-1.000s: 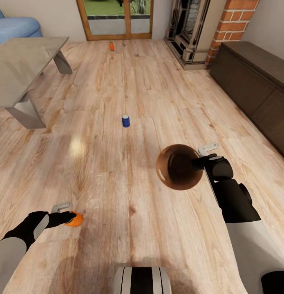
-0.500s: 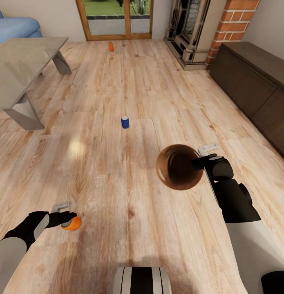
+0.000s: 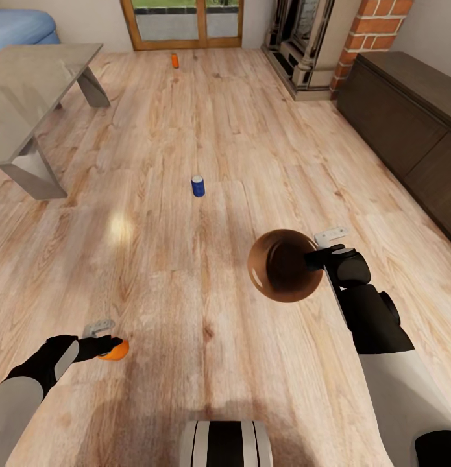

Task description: Put the three can of soda from the living room inside the tash can in the kitchen.

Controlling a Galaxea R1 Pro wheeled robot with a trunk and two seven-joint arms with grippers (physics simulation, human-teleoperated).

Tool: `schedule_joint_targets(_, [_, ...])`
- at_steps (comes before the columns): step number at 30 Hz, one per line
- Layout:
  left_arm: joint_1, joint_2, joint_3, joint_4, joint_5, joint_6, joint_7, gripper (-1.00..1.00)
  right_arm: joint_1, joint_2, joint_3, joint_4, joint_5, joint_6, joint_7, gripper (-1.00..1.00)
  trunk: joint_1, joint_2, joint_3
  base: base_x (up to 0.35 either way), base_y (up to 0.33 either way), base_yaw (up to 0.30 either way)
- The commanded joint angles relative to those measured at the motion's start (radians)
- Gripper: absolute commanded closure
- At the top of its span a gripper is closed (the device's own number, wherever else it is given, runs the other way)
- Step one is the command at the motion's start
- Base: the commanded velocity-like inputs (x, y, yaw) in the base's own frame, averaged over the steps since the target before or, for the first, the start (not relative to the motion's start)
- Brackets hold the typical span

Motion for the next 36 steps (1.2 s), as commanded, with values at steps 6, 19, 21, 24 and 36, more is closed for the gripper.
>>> schedule_joint_targets(6, [0.000, 0.000, 0.000, -0.001, 0.000, -0.003, -0.002, 1.00, 0.000, -0.001, 0.000, 0.000, 0.004, 0.000, 0.003, 1.00, 0.000, 0.000, -0.003, 0.000, 0.000, 0.000])
schedule_joint_targets(19, [0.000, 0.004, 0.000, -0.029, 0.000, -0.006, 0.000, 1.00, 0.000, -0.001, 0.000, 0.006, 0.007, 0.000, 0.003, 1.00, -0.002, 0.001, 0.016, 0.000, 0.000, 0.000])
schedule_joint_targets(21, [0.000, 0.003, 0.000, -0.029, 0.000, -0.005, 0.000, 1.00, 0.000, -0.001, 0.000, 0.006, 0.007, 0.000, 0.003, 1.00, -0.003, 0.002, 0.024, 0.000, 0.000, 0.000])
schedule_joint_targets(24, [0.000, 0.003, 0.000, -0.029, 0.000, -0.005, 0.000, 1.00, 0.000, -0.001, 0.000, 0.006, 0.007, 0.000, 0.003, 1.00, -0.005, 0.002, 0.035, 0.000, 0.000, 0.000])
schedule_joint_targets(36, [0.000, 0.003, 0.001, -0.029, 0.002, 0.004, -0.002, 1.00, 0.001, -0.001, 0.000, 0.006, 0.007, 0.000, 0.003, 1.00, -0.010, 0.005, 0.082, 0.000, 0.000, 0.000])
